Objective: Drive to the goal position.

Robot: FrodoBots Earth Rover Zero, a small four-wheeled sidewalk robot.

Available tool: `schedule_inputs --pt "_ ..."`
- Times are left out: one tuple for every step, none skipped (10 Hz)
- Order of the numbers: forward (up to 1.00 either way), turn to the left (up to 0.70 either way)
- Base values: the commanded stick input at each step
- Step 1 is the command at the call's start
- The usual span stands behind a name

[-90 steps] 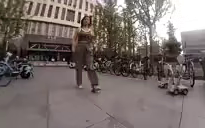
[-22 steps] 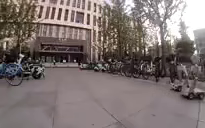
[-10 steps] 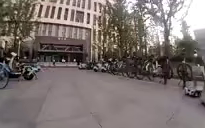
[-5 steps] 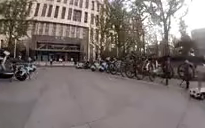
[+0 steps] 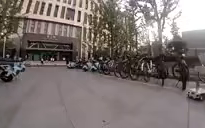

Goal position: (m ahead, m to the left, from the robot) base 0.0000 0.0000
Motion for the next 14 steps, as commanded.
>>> schedule_inputs --pt "0.45 0.00" --pt "0.45 0.00" --pt "0.45 0.00" --pt "0.45 0.00" --pt "0.45 0.00" --pt "0.45 0.00" --pt "0.45 0.00" --pt "0.45 0.00" --pt "0.45 0.00" --pt "0.45 0.00" --pt "0.45 0.00" --pt "0.45 0.00" --pt "0.45 0.00" --pt "0.45 0.04"
